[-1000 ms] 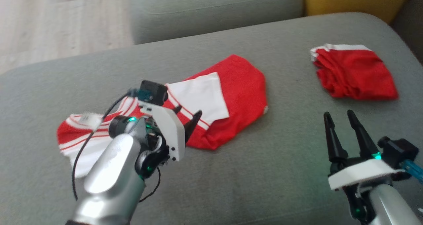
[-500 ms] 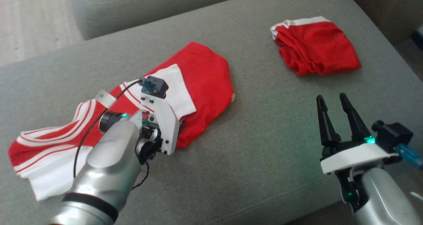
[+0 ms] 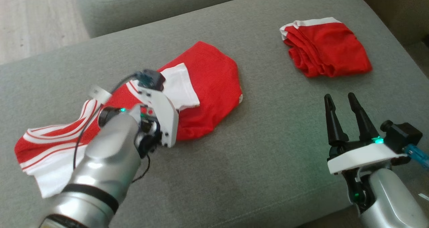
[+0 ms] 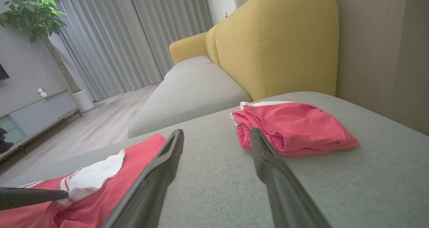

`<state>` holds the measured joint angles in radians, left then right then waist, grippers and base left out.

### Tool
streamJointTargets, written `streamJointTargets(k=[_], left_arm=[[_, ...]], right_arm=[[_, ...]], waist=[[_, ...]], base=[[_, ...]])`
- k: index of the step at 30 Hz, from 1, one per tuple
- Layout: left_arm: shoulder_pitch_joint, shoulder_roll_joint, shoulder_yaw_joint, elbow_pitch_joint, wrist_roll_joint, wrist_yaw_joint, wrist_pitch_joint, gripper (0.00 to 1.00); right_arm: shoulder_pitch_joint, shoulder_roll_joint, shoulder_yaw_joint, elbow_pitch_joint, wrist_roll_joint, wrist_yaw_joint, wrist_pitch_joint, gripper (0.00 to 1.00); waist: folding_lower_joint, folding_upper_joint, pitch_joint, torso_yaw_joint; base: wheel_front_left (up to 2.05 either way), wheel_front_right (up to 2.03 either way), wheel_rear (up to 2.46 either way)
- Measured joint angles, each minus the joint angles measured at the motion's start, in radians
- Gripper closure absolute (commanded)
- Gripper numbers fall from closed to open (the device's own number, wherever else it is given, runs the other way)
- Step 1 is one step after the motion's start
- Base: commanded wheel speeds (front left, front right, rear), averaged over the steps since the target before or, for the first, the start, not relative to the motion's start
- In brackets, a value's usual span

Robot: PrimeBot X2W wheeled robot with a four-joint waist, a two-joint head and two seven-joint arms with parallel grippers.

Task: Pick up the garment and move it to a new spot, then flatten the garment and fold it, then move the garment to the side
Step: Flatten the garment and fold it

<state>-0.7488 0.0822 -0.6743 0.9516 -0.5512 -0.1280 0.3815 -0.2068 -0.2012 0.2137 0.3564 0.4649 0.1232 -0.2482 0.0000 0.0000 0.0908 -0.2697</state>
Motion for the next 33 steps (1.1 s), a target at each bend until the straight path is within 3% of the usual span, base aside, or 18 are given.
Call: streamJointTargets(k=[7,16,22,25,26,33], left_arm=[[-0.105,0.028,0.125,-0.035,-0.153,-0.002,-0.054,1.0],[-0.291,0.219,0.292,-0.004,-0.18,0.131,-0.182,1.0],[-0.33,0.293,0.363,0.064,-0.18,0.208,-0.327,1.0],[-0.352,0.303,0.388,0.113,-0.185,0.216,-0.358,1.0],[-0.35,0.29,0.39,0.149,-0.203,0.194,-0.347,0.0],[-0.327,0.227,0.313,0.17,-0.174,0.077,-0.372,0.0]], right_arm=[[0.001,-0.002,-0.012,-0.017,-0.002,0.0,-0.002,0.0],[-0.008,-0.011,-0.011,-0.038,0.0,0.0,-0.003,0.0],[-0.044,-0.03,-0.002,-0.048,0.006,0.0,-0.003,0.0],[-0.065,-0.031,0.004,-0.051,0.011,0.0,-0.003,0.0],[-0.072,-0.032,0.002,-0.051,0.011,0.0,-0.003,0.0],[-0.068,-0.035,-0.006,-0.042,0.01,0.0,-0.003,0.0]], waist=[[0.0,0.0,0.005,0.035],[0.0,0.0,0.079,0.037],[0.0,0.0,0.142,0.021],[0.0,0.0,0.17,0.011],[0.0001,0.0,0.181,0.007],[0.0001,0.0,0.153,0.044]], base=[[0.0,0.0,0.0],[0.0,0.0,0.0],[0.0,0.0,0.0],[0.0,0.0,0.0],[0.0,0.0,0.0],[0.0,0.0,0.0]])
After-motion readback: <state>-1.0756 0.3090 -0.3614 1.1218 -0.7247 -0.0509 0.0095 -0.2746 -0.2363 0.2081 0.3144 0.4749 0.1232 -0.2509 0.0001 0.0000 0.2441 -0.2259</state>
